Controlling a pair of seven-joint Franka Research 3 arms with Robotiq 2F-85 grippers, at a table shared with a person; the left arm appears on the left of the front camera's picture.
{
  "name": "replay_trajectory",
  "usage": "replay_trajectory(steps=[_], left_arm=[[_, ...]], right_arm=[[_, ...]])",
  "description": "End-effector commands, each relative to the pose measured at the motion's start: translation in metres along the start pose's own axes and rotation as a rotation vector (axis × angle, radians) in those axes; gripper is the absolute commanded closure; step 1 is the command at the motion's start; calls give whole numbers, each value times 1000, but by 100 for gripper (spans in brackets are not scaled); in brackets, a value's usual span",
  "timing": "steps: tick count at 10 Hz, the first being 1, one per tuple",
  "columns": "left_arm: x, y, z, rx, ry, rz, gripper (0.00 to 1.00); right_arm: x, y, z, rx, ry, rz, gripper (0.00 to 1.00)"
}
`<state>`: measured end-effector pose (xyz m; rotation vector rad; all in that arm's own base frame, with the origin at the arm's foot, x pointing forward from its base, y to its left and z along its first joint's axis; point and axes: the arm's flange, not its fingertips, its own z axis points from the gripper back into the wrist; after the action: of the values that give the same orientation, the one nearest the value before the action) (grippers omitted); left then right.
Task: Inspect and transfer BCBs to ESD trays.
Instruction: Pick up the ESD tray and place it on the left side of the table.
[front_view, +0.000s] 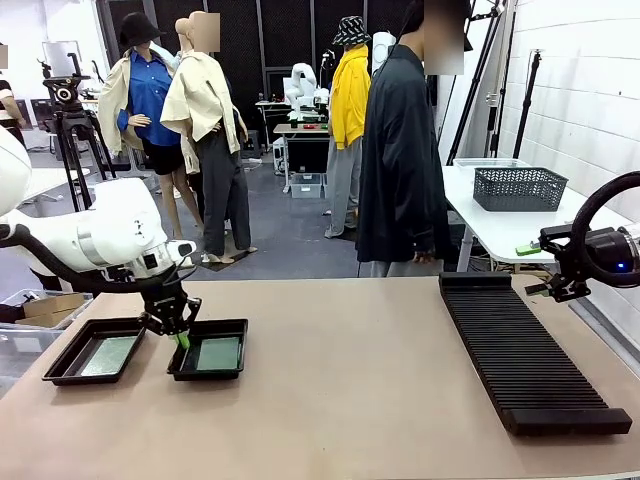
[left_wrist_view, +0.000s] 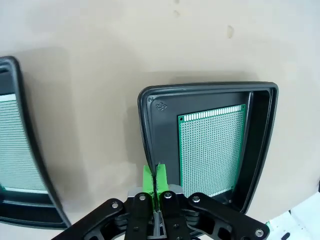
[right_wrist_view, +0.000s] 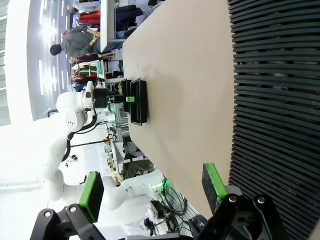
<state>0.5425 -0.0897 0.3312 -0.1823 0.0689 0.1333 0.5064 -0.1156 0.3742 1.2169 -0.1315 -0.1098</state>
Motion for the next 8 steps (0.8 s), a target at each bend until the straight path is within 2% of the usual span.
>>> replay_trajectory(steps=[1, 5, 8], left_arm=[[-2, 15, 5, 28, 9, -41, 100], [-2, 31, 10, 76, -33, -90, 100], [-1, 33, 12, 82, -28, -94, 100]], right_arm=[[-1, 2, -1, -12, 1, 0, 0], [-1, 2, -1, -12, 1, 0, 0], [-1, 2, -1, -12, 1, 0, 0]])
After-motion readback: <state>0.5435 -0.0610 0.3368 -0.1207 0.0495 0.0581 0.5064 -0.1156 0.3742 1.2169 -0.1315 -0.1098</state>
